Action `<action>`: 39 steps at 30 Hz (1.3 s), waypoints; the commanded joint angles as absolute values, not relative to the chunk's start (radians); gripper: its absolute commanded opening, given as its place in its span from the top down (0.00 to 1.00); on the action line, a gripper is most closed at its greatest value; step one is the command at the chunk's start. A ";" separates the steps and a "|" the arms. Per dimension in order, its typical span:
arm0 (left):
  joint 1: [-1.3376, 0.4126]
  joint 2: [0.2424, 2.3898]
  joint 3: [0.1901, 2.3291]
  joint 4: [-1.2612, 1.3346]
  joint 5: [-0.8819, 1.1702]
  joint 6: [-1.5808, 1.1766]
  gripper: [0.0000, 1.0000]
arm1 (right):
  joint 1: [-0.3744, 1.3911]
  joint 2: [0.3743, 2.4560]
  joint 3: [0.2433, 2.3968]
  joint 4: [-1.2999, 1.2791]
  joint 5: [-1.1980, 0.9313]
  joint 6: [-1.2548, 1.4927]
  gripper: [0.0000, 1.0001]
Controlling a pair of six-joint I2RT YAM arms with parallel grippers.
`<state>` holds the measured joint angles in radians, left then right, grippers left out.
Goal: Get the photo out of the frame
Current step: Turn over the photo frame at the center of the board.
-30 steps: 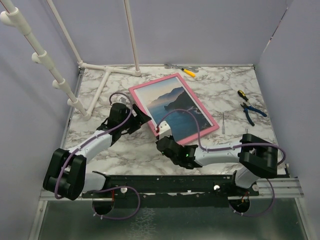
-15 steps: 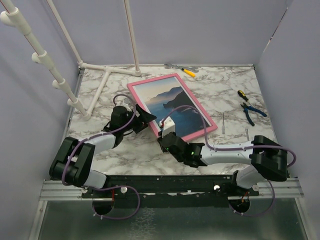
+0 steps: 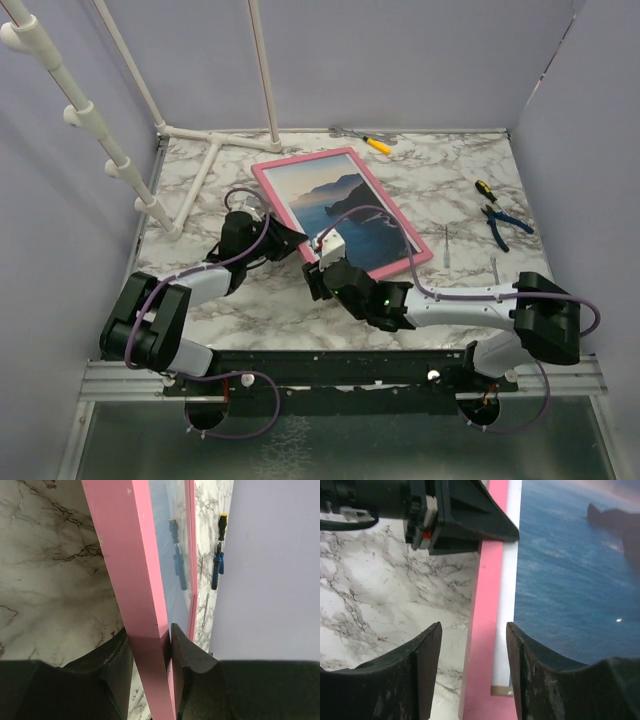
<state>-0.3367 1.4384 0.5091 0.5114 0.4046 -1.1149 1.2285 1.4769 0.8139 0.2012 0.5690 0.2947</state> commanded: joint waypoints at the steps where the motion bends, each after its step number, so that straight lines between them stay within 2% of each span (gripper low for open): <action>1: -0.348 1.363 0.541 0.517 0.398 -1.132 0.73 | 1.235 1.465 0.902 0.122 0.557 0.205 0.37; 3: -0.352 1.343 0.552 0.485 0.386 -1.138 0.74 | 1.253 1.476 0.917 0.103 0.587 0.173 0.27; 6: -0.357 1.312 0.576 0.423 0.362 -1.138 0.74 | 1.313 1.523 0.973 0.048 0.708 0.097 0.16; 9: -0.359 1.284 0.604 0.361 0.341 -1.132 0.72 | 1.356 1.583 1.033 -0.038 0.830 0.074 0.13; 14: -0.360 1.266 0.643 0.300 0.338 -1.123 0.72 | 1.371 1.606 1.045 -0.068 0.863 0.055 0.13; 19: -0.360 1.256 0.668 0.265 0.340 -1.123 0.72 | 1.373 1.684 1.134 -0.211 0.952 0.083 0.17; 26: -0.362 1.240 0.686 0.237 0.336 -1.124 0.71 | 1.372 1.725 1.239 -0.379 1.007 0.126 0.32; 31: -0.364 1.236 0.692 0.236 0.337 -1.125 0.71 | 1.373 1.751 1.278 -0.448 1.025 0.156 0.35; 34: -0.364 1.235 0.697 0.233 0.343 -1.123 0.71 | 1.373 1.757 1.284 -0.456 1.022 0.159 0.46; 39: -0.364 1.235 0.706 0.232 0.351 -1.123 0.70 | 1.373 1.776 1.303 -0.466 1.021 0.157 0.47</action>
<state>-0.3557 1.2766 0.6506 0.1829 0.3439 -1.1408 1.3689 1.7466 1.2621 -0.4171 0.9886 0.1413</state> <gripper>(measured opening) 0.297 0.530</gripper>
